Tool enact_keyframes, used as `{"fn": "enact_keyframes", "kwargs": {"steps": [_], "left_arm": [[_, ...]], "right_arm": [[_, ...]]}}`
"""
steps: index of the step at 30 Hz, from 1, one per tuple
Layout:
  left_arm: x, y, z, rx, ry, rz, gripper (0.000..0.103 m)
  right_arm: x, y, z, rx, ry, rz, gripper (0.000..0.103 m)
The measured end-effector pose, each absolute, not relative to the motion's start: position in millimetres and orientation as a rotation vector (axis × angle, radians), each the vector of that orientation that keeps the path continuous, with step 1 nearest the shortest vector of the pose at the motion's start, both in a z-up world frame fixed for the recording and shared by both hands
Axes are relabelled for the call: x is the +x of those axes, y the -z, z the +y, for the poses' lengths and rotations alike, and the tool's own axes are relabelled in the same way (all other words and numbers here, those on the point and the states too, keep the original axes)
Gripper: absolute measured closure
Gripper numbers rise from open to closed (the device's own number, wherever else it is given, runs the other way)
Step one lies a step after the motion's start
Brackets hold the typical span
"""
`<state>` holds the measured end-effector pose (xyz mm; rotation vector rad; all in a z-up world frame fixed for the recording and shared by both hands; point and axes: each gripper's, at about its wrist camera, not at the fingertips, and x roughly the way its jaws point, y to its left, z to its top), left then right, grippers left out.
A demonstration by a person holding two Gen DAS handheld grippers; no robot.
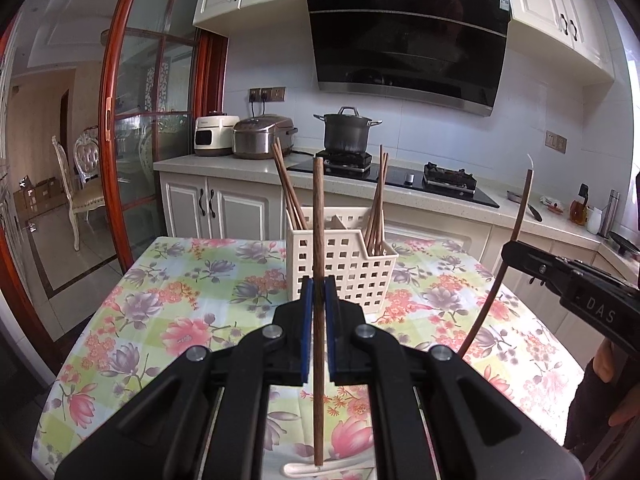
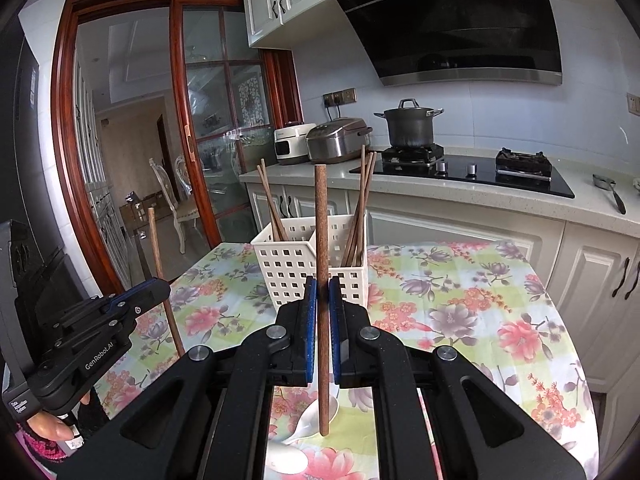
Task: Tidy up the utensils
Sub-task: 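Lift the chopstick upright with the right tool and carry it over the caddy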
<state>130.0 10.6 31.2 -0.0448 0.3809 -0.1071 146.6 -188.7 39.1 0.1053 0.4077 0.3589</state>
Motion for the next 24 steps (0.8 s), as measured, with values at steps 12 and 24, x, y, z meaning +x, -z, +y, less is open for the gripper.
{"fn": "enact_keyframes", "kwargs": {"steps": [12,24], "left_arm": [[119.5,-45.0,6.6,-0.036,0.119,0.342,0.097],[112.2,-55.6,2.1,-0.019,0.133,0.312,0.097]], "right_arm": [[132.0,-53.9,-190.7,0.095,-0.363,0.361,0.096],[121.6,-64.6,-191.0,0.087,-0.369,0.331,0.096]]}}
